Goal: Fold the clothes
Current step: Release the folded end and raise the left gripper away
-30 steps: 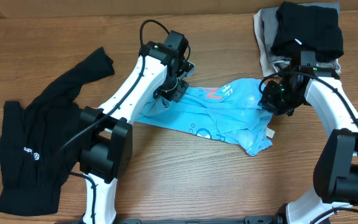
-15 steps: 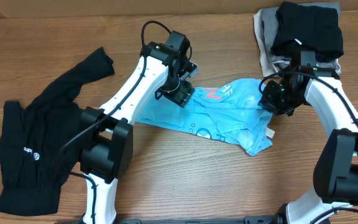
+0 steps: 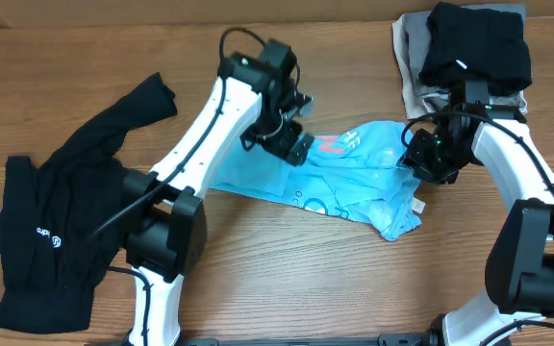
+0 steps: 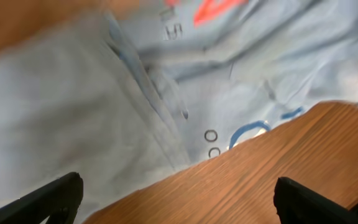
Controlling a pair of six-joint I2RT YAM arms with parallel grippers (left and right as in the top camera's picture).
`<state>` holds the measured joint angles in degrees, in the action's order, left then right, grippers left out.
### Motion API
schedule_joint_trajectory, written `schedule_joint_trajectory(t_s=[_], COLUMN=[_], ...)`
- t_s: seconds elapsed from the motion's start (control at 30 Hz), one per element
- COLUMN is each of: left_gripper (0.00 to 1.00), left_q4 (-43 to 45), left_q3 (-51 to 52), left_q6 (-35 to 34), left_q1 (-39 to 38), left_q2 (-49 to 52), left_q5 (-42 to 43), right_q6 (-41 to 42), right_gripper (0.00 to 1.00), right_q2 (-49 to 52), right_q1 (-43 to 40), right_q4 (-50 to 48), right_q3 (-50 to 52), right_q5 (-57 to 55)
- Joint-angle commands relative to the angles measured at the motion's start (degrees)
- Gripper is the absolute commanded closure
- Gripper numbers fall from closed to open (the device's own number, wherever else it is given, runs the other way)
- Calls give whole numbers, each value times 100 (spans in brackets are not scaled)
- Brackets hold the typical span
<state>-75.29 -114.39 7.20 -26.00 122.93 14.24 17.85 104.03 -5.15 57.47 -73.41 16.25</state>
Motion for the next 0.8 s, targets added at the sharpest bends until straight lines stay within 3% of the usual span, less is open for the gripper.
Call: schedule_joint_trajectory(t_s=[0.0, 0.13, 0.37, 0.77], left_gripper=[0, 0, 0, 0], left_q4=[-378, -704, -813, -841], left_q3=[-1252, -2026, -2354, -2350], left_q6=[-101, -103, -125, -122], left_q1=[179, 308, 597, 946], left_q2=[-70, -70, -70, -70], left_q5=[-424, -898, -1187, -1191], right_q6=[79, 133, 155, 153], right_gripper=[42, 23, 9, 2], right_q2=[4, 4, 4, 4], right_q1=[-46, -46, -46, -44], right_q4=[9, -111, -713, -1709], right_q3=[109, 376, 990, 1751], right_q5=[-136, -164, -166, -267])
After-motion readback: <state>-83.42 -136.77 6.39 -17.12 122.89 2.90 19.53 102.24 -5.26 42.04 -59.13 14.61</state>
